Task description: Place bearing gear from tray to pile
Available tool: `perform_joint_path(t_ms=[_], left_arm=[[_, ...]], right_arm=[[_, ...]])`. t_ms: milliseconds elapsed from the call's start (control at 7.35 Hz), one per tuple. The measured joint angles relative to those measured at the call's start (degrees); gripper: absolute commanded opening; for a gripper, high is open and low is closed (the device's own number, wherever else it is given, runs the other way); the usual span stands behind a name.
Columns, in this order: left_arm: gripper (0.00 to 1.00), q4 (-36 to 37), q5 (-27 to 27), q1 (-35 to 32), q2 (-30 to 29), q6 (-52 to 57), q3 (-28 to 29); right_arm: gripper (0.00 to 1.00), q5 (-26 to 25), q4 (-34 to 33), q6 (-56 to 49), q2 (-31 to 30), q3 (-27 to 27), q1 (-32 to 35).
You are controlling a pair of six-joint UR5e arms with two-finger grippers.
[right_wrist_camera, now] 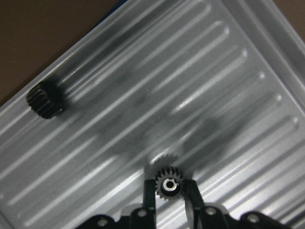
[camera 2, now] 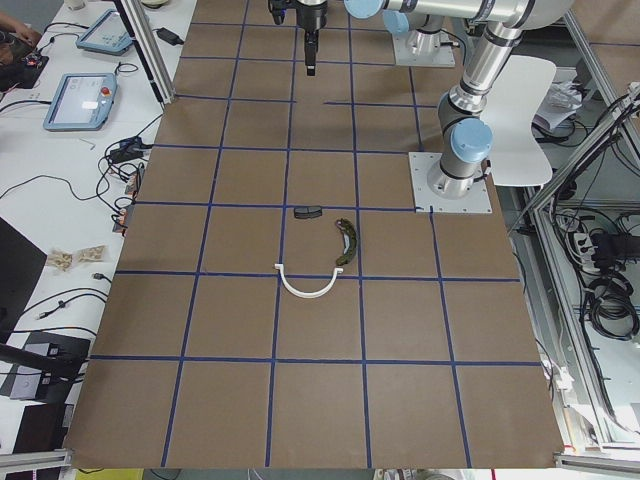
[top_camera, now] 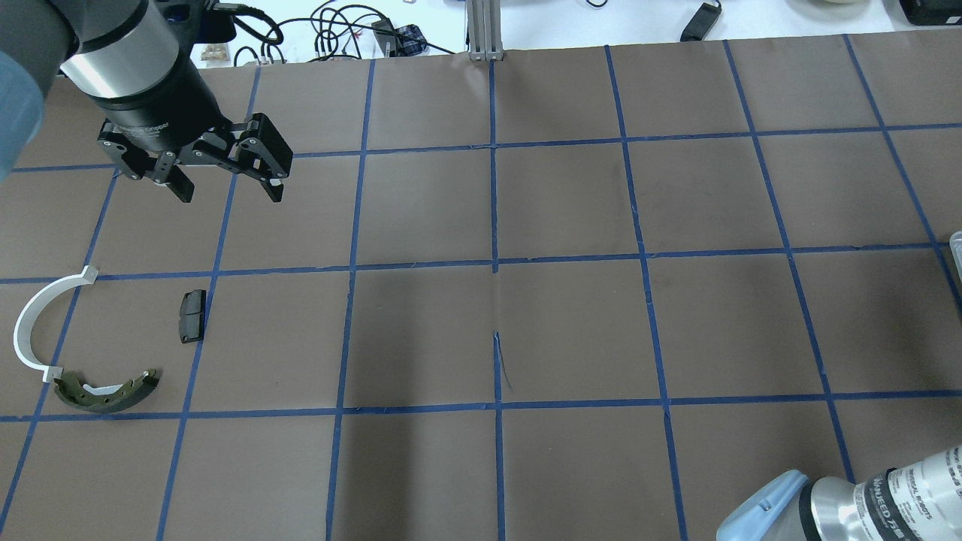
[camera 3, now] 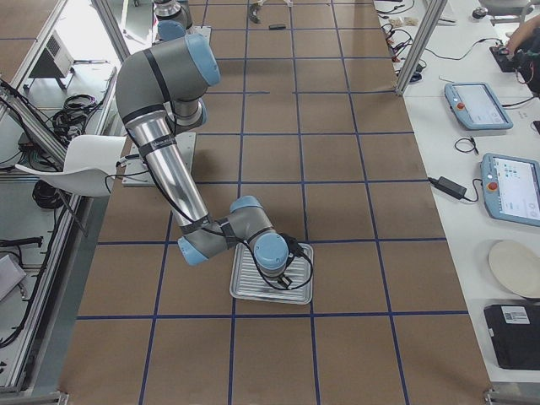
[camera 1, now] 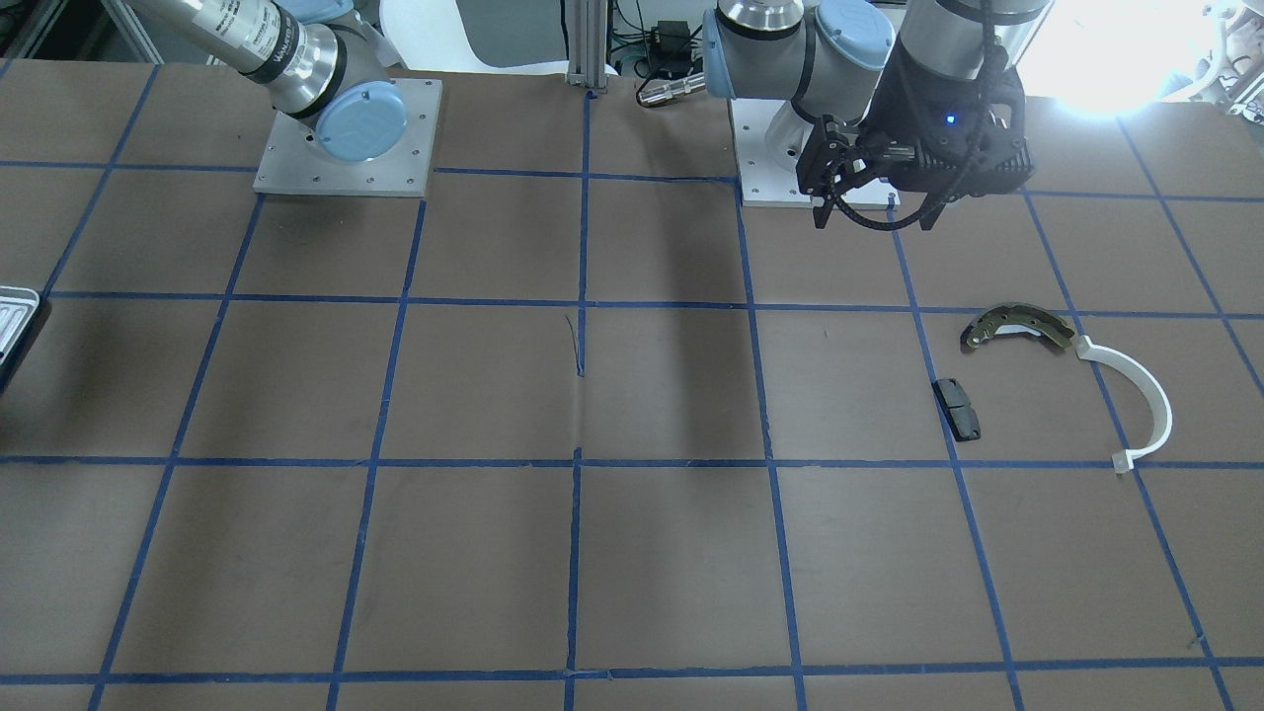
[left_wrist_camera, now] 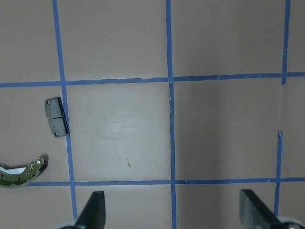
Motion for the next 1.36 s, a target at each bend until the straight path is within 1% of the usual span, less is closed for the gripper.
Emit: perform_joint_path(t_ms=[136, 272, 408, 544, 817, 953, 1089, 1225, 1361], left_arm=[[1.0, 0.0, 0.0, 0.0, 0.1, 0.0, -0.1], [1.0, 0.0, 0.0, 0.0, 0.1, 0.1, -0.1], [1.0, 0.0, 0.0, 0.0, 0.1, 0.1, -0.2], [1.0, 0.0, 0.0, 0.0, 0.2, 0.1, -0.2], [1.0, 0.0, 0.0, 0.0, 0.2, 0.1, -0.2], [1.0, 0.0, 0.0, 0.0, 0.2, 0.1, -0.2], [1.0, 0.0, 0.0, 0.0, 0.2, 0.1, -0.2], [1.0, 0.0, 0.0, 0.0, 0.2, 0.1, -0.2], [1.0, 0.0, 0.0, 0.0, 0.2, 0.1, -0.2]], right_arm=[[0.17, -0.1, 0.2, 0.4, -0.8, -0.3, 0.2], [0.18, -0.1, 1.3, 1.5, -2.9, -0.6, 0.8], [0.18, -0.2, 4.6, 4.4, -6.6, -0.5, 2.2], [0.19, -0.2, 9.8, 9.8, -11.5, 0.0, 4.6], [0.19, -0.7, 20.4, 26.6, -23.9, 3.2, 12.1], [0.19, -0.8, 23.6, 37.3, -29.4, 5.1, 17.1], [0.19, -0.8, 25.7, 47.8, -33.2, 6.3, 22.5], [0.19, -0.7, 27.1, 58.7, -35.5, 6.8, 28.7], [0.19, -0.3, 27.5, 71.0, -36.6, 7.0, 35.8]])
